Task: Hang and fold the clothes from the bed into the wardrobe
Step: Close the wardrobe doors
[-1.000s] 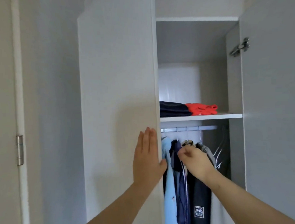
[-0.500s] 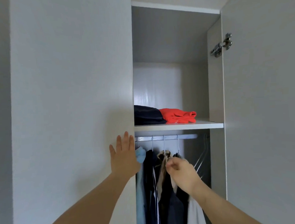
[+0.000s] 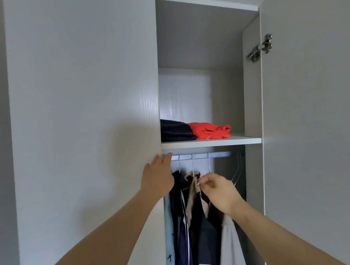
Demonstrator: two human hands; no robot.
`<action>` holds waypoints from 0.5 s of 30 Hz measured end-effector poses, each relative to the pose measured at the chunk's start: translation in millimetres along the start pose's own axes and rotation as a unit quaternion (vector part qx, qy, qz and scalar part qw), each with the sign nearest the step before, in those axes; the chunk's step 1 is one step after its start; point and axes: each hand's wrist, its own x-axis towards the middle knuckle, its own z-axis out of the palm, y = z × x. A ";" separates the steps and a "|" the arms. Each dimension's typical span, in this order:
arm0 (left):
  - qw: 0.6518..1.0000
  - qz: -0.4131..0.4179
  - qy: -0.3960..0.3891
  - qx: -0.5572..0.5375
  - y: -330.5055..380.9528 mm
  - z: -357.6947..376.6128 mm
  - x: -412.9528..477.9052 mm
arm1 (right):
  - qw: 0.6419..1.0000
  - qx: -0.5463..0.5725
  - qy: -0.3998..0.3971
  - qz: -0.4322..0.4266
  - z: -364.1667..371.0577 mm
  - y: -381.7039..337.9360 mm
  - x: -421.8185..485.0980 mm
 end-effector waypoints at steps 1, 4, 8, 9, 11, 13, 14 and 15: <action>0.999 0.012 0.013 -0.035 5.7 -5.1 -3.9 | 1.000 -0.001 0.012 0.000 -3.8 -3.2 -6.4; 0.993 0.065 0.023 -0.095 25.0 -18.6 -17.4 | 0.998 -0.020 0.051 0.012 -18.3 -10.3 -27.6; 0.970 0.129 0.009 -0.204 64.7 -26.7 -39.8 | 0.990 -0.060 0.123 0.039 -51.8 -11.1 -66.1; 0.961 0.155 0.001 -0.231 86.4 -26.9 -47.4 | 0.985 -0.076 0.146 0.053 -69.6 -8.5 -85.5; 0.945 0.178 -0.003 -0.274 106.9 -28.0 -56.2 | 0.978 -0.099 0.172 0.057 -88.0 -6.2 -99.0; 0.927 0.207 -0.008 -0.312 140.1 -31.4 -69.1 | 0.963 -0.133 0.226 0.066 -117.9 -2.7 -126.2; 0.922 0.217 -0.009 -0.321 153.7 -31.8 -74.6 | 0.955 -0.143 0.250 0.070 -130.3 -0.8 -136.5; 0.915 0.228 -0.010 -0.332 167.8 -31.0 -78.6 | 0.946 -0.154 0.274 0.076 -142.9 0.0 -147.2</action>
